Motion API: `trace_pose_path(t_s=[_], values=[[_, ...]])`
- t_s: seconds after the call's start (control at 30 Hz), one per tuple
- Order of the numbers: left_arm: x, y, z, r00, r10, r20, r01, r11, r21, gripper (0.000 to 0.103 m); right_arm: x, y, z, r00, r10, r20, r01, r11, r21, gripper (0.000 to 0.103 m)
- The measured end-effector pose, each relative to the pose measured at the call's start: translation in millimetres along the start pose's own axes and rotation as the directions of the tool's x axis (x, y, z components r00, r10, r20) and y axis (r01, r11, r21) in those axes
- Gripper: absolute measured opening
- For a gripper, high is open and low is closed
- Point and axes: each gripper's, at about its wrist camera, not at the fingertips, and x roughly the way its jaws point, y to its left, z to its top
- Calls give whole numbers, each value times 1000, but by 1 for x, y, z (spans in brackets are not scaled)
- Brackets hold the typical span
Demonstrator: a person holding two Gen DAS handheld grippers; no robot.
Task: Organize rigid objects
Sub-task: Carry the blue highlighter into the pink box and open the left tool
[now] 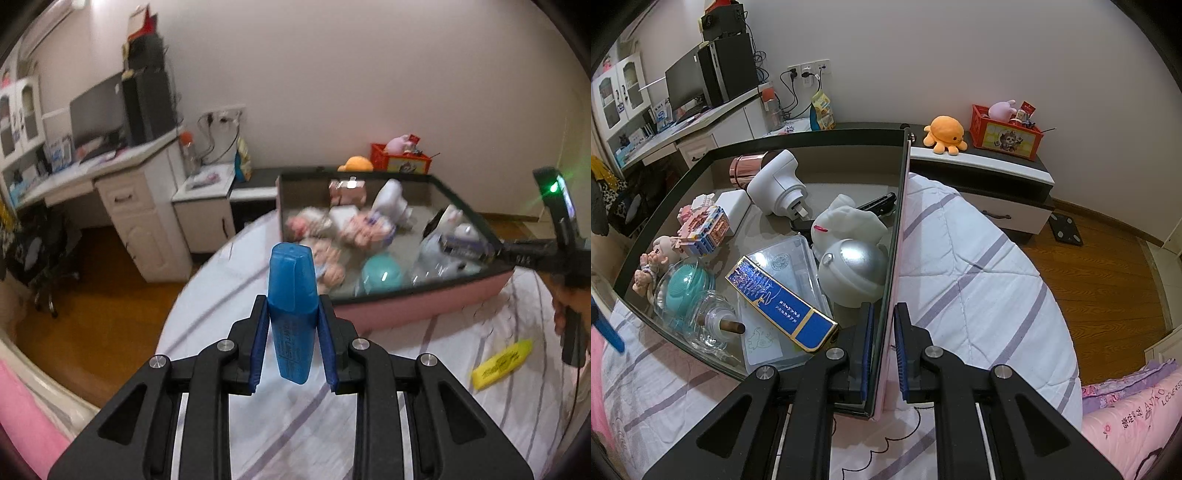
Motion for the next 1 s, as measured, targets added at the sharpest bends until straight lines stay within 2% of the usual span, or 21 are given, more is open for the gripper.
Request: trace_pose_path(t_s=[0.2, 0.33, 0.53, 0.77, 0.8, 0.87, 0.93, 1.0], values=[[15, -25, 49, 999, -32, 19, 30, 997, 77, 26, 2, 1, -1, 1000, 2, -3, -2, 1000, 2, 11], [43, -43, 70, 999, -40, -13, 41, 992, 116, 26, 3, 2, -2, 1000, 4, -6, -4, 1000, 1, 11], [78, -66, 77, 996, -52, -67, 61, 988, 143, 24, 3, 4, -1, 1000, 6, -12, -6, 1000, -3, 11], [97, -75, 72, 995, -42, -91, 55, 987, 149, 25, 2, 4, -1, 1000, 9, -13, -9, 1000, -4, 11], [97, -75, 71, 995, -37, -90, 50, 988, 148, 28, 2, 4, -1, 1000, 9, -13, -9, 1000, -4, 11], [97, -74, 69, 995, -21, -95, 35, 988, 153, 43, 2, 3, -1, 1000, 10, -13, -10, 1000, -3, 11], [93, -71, 68, 997, -7, -80, 19, 988, 151, 73, 2, 3, -1, 1000, 11, -14, -11, 1000, -1, 12], [83, -65, 66, 998, -3, -56, 11, 990, 138, 75, 0, 3, -2, 1000, 13, -15, -13, 1000, 4, 12]])
